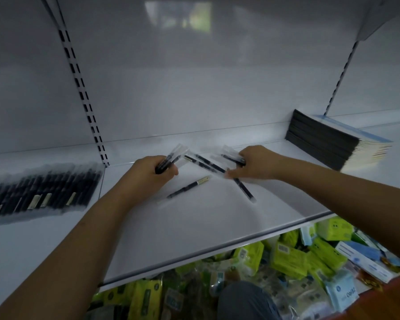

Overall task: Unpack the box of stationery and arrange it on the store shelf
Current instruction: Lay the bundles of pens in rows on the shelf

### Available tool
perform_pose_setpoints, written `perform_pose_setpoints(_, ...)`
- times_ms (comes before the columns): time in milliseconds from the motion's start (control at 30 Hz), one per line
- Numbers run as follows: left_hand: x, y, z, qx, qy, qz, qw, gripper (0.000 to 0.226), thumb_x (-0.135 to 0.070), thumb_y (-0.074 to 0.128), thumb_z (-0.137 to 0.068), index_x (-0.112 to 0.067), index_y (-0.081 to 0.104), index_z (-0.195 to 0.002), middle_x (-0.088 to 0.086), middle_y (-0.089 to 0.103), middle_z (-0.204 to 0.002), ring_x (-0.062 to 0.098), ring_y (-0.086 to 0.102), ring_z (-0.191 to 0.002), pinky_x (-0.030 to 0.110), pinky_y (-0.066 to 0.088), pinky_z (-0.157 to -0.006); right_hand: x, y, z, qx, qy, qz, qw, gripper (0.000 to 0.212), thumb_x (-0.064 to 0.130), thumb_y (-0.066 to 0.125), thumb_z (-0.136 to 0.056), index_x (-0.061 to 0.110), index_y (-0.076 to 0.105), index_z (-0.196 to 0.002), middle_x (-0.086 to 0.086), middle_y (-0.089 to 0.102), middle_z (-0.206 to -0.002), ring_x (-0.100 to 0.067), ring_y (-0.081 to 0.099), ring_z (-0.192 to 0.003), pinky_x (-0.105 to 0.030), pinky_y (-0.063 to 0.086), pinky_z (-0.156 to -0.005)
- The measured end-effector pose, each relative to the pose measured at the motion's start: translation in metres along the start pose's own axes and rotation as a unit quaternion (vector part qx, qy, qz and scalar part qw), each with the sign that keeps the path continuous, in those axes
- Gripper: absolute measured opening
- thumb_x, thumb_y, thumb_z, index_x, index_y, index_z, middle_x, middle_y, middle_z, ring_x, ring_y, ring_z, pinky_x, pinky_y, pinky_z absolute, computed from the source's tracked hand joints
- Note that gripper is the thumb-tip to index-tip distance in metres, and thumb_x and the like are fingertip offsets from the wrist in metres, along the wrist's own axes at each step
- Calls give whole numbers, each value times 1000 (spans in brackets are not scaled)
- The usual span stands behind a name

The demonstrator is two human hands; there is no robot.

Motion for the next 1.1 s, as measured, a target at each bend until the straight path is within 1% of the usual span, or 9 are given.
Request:
perform_pose_setpoints(167,-4,-1,5,102,17,-105,989,32,-62,70,-76,-31,66,-78,-3,63,-76,13,59,-69,28,46,-66,-3,0,8,46,15,-3,999,42,46,73,-81,10,54,-70,-5,57,-58,-16,51,-46,-24,42,-53)
perform_pose_setpoints(300,-6,2,10,154,19,-164,974,16,-42,73,-79,-28,65,-81,-10,62,-77,8,57,-69,23,44,-63,-10,-7,6,-65,7,-3,998,38,37,65,-85,11,47,-64,-3,51,-58,-20,51,-58,-27,36,-50)
perform_pose_setpoints(400,-7,-4,8,96,35,-127,987,10,-31,70,-77,-25,64,-73,-9,64,-71,10,58,-67,23,45,-62,-8,-7,8,-179,-15,-66,981,34,33,56,-88,8,47,-66,-6,55,-61,-22,54,-57,-31,39,-49)
perform_pose_setpoints(567,-4,-24,4,-51,21,26,998,6,-23,74,-80,-21,69,-77,-5,70,-70,3,61,-62,17,47,-59,-7,0,1,-243,-33,-241,939,25,27,48,-96,4,50,-88,-12,62,-60,-17,57,-41,-29,48,-47)
perform_pose_setpoints(667,1,-31,2,-113,-6,162,980,6,-18,79,-82,-17,75,-86,-9,72,-79,-8,60,-61,4,42,-55,-4,-5,-5,-269,-64,-347,896,22,26,47,-101,6,46,-94,-9,62,-67,-15,62,-50,-23,47,-50)
perform_pose_setpoints(800,1,-37,1,-165,-33,302,938,7,-23,76,-85,-21,75,-92,-22,64,-64,-4,50,-51,12,38,-48,2,-6,-13,-272,-101,-495,819,8,17,44,-103,12,45,-97,-2,58,-77,-13,64,-66,-31,57,-72)
perform_pose_setpoints(900,1,-41,3,-208,-34,301,930,10,-37,73,-86,-28,69,-86,-25,54,-51,-5,47,-48,16,39,-54,6,1,-17,-264,-93,-529,801,9,20,48,-102,15,44,-96,0,52,-73,-14,59,-63,-36,58,-78)
perform_pose_setpoints(1000,-6,-28,2,-186,-17,231,955,13,-39,68,-89,-27,66,-85,-17,67,-71,-4,57,-62,24,46,-63,11,19,-13,-236,-54,-563,790,18,23,56,-98,8,49,-93,-8,51,-69,-17,55,-52,-44,61,-72)
perform_pose_setpoints(1100,-11,-13,1,-145,10,181,973,22,-33,61,-96,-14,66,-84,-17,62,-57,-2,50,-48,26,41,-52,17,21,-10,-238,-54,-544,803,22,27,57,-98,10,52,-86,-5,58,-68,-19,62,-55,-35,59,-64)
Point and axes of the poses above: each hand's wrist, its own z-axis away from the middle knuckle, its own y-axis out of the palm, x = y × z, the point moved 4 cm from there along -z, towards the middle knuckle
